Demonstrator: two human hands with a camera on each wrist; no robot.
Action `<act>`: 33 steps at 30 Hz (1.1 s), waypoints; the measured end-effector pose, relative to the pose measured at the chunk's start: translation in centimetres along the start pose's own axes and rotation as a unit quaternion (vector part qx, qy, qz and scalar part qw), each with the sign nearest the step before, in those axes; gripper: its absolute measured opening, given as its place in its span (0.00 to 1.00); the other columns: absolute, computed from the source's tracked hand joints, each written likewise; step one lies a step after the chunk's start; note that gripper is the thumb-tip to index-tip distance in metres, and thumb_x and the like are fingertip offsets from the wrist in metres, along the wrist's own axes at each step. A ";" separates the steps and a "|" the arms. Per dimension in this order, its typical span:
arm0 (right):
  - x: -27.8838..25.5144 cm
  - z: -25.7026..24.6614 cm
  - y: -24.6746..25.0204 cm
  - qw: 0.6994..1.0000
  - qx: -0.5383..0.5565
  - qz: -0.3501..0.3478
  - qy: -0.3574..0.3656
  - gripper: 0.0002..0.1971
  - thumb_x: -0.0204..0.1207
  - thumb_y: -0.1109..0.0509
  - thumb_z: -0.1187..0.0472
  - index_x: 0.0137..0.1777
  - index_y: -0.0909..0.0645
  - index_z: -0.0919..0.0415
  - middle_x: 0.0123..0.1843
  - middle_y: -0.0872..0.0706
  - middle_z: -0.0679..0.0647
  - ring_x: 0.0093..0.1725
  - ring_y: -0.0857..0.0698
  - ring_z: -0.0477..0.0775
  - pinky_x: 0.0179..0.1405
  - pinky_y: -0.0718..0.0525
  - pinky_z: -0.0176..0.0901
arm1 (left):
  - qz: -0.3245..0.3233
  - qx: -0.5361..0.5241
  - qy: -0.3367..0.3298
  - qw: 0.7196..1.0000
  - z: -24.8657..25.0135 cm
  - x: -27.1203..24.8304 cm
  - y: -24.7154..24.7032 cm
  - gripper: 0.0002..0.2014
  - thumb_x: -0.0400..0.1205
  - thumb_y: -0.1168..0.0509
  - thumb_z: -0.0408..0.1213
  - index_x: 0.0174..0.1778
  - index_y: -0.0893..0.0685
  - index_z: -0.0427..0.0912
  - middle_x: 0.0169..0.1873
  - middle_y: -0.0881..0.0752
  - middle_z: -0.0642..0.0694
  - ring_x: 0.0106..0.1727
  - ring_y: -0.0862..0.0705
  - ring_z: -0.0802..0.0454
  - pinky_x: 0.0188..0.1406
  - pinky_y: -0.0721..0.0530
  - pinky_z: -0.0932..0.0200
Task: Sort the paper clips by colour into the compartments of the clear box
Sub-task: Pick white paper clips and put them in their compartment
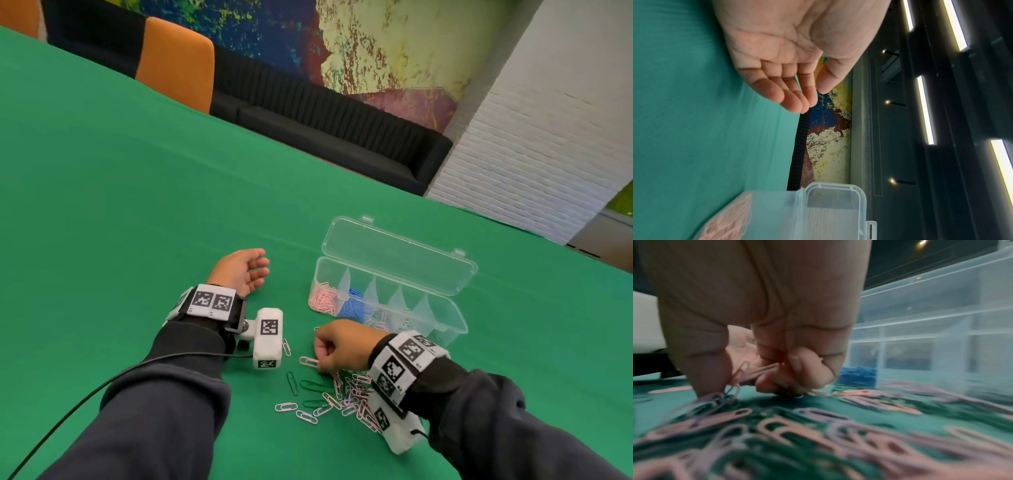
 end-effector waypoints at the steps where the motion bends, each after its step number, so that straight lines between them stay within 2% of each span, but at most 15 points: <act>1: -0.6 0.9 0.2 0.999 0.039 0.008 -0.014 0.13 0.75 0.30 0.65 0.34 0.29 0.51 0.34 0.24 0.44 0.34 0.25 0.41 0.37 0.24 0.30 | -0.002 0.002 0.001 1.000 -0.1 0.0 -0.1 0.08 0.85 0.43 0.33 0.41 0.22 0.43 0.16 0.17 0.54 0.15 0.21 0.62 0.15 0.26 0.73; 4: -2.4 3.5 0.4 0.973 0.220 0.058 -0.038 0.12 0.75 0.31 0.68 0.36 0.28 0.55 0.32 0.22 0.46 0.29 0.22 0.39 0.32 0.21 0.31 | -0.009 0.013 0.004 1.000 -0.5 -0.1 -0.7 0.08 0.85 0.42 0.34 0.41 0.22 0.42 0.17 0.17 0.54 0.15 0.21 0.62 0.15 0.26 0.73; 6: -3.3 5.1 0.3 0.926 0.357 0.115 -0.040 0.12 0.75 0.32 0.72 0.36 0.28 0.58 0.31 0.22 0.50 0.24 0.25 0.40 0.26 0.25 0.33 | -0.025 0.026 0.007 0.999 -1.1 -0.4 -1.4 0.08 0.85 0.42 0.33 0.41 0.22 0.42 0.22 0.16 0.51 0.16 0.21 0.62 0.15 0.26 0.72; 9: -4.3 6.4 -0.1 0.829 0.536 0.160 -0.032 0.09 0.74 0.34 0.77 0.41 0.26 0.63 0.31 0.22 0.53 0.24 0.25 0.44 0.23 0.26 0.33 | -0.054 0.058 0.009 0.997 -2.1 -0.9 -2.4 0.07 0.85 0.42 0.33 0.43 0.21 0.40 0.32 0.19 0.47 0.17 0.20 0.62 0.17 0.24 0.70; 13: -4.8 6.8 -0.9 0.688 0.706 0.162 -0.050 0.15 0.77 0.42 0.77 0.61 0.23 0.67 0.31 0.22 0.55 0.26 0.23 0.48 0.20 0.24 0.34 | -0.075 0.076 0.011 0.994 -3.0 -1.2 -3.1 0.07 0.85 0.43 0.32 0.46 0.21 0.39 0.34 0.19 0.45 0.19 0.20 0.60 0.18 0.24 0.69; 17: -5.2 6.4 -1.6 0.551 0.818 0.151 -0.061 0.13 0.79 0.43 0.67 0.57 0.22 0.71 0.32 0.20 0.59 0.28 0.17 0.54 0.22 0.17 0.39 | -0.062 0.037 0.027 0.997 -3.0 -1.1 -3.0 0.08 0.85 0.44 0.32 0.43 0.21 0.39 0.29 0.17 0.46 0.17 0.20 0.60 0.16 0.24 0.72; 19: -5.4 6.1 -1.8 0.501 0.853 0.135 -0.050 0.16 0.81 0.44 0.60 0.56 0.22 0.72 0.35 0.17 0.63 0.32 0.13 0.59 0.27 0.13 0.42 | -0.057 0.022 0.037 0.997 -3.0 -1.1 -2.8 0.08 0.85 0.44 0.32 0.43 0.21 0.40 0.23 0.16 0.48 0.17 0.19 0.60 0.16 0.23 0.72; 20: -5.4 6.0 -1.9 0.486 0.863 0.130 -0.047 0.19 0.83 0.46 0.56 0.55 0.22 0.72 0.38 0.15 0.65 0.34 0.13 0.60 0.29 0.13 0.45 | -0.056 0.020 0.039 0.997 -3.0 -1.1 -2.8 0.08 0.85 0.44 0.32 0.43 0.21 0.39 0.25 0.16 0.47 0.17 0.19 0.59 0.17 0.23 0.72; 22: -5.4 5.7 -1.8 0.471 0.872 0.127 -0.045 0.23 0.84 0.48 0.52 0.56 0.22 0.74 0.42 0.15 0.68 0.37 0.12 0.63 0.32 0.12 0.48 | -0.057 0.020 0.040 0.997 -3.0 -1.2 -2.8 0.08 0.86 0.44 0.32 0.44 0.21 0.38 0.32 0.19 0.44 0.17 0.19 0.59 0.17 0.22 0.71; 24: -5.2 5.1 -1.4 0.469 0.874 0.122 -0.039 0.24 0.84 0.48 0.51 0.57 0.23 0.74 0.43 0.15 0.69 0.39 0.13 0.65 0.34 0.12 0.50 | -0.058 0.019 0.037 0.997 -3.0 -1.3 -2.8 0.08 0.85 0.44 0.32 0.45 0.21 0.38 0.34 0.20 0.44 0.19 0.19 0.58 0.18 0.22 0.70; 26: -4.4 4.3 -0.1 0.483 0.866 0.125 -0.034 0.24 0.84 0.48 0.51 0.56 0.23 0.73 0.43 0.15 0.69 0.41 0.14 0.65 0.35 0.12 0.50 | -0.056 0.012 0.038 0.998 -2.9 -1.2 -2.8 0.08 0.85 0.44 0.31 0.45 0.21 0.37 0.31 0.19 0.45 0.21 0.19 0.57 0.18 0.22 0.69; 28: -3.2 3.2 2.1 0.509 0.847 0.147 -0.030 0.23 0.85 0.49 0.50 0.56 0.24 0.72 0.44 0.16 0.68 0.44 0.15 0.64 0.37 0.12 0.50 | -0.054 -0.003 0.045 0.998 -2.8 -1.1 -2.6 0.08 0.84 0.43 0.31 0.43 0.20 0.37 0.24 0.17 0.47 0.18 0.19 0.57 0.16 0.22 0.70; 29: -2.5 2.6 3.4 0.520 0.837 0.166 -0.028 0.23 0.85 0.49 0.50 0.57 0.25 0.71 0.45 0.17 0.67 0.46 0.16 0.64 0.40 0.13 0.50 | -0.051 -0.007 0.048 0.998 -2.7 -1.1 -2.6 0.08 0.84 0.43 0.31 0.43 0.20 0.37 0.22 0.16 0.48 0.17 0.19 0.57 0.16 0.22 0.70; 31: -1.3 1.6 5.5 0.538 0.817 0.205 -0.029 0.24 0.85 0.50 0.48 0.65 0.28 0.69 0.52 0.20 0.67 0.56 0.19 0.65 0.57 0.19 0.54 | -0.045 -0.008 0.049 0.998 -2.6 -1.1 -2.5 0.08 0.84 0.43 0.31 0.43 0.20 0.37 0.20 0.16 0.49 0.17 0.19 0.58 0.16 0.22 0.71; 33: -0.4 1.2 6.8 0.553 0.800 0.231 -0.039 0.29 0.85 0.51 0.45 0.76 0.36 0.68 0.70 0.27 0.70 0.72 0.29 0.66 0.73 0.32 0.57 | -0.042 -0.008 0.044 0.998 -2.5 -1.0 -2.4 0.08 0.84 0.43 0.31 0.43 0.20 0.37 0.20 0.16 0.49 0.18 0.19 0.58 0.16 0.22 0.70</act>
Point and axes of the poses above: each hand's wrist, its own x-axis towards the middle knuckle, its own y-axis out of the back of the hand, z = x × y, the point moved 1 cm from there along x, towards the middle knuckle
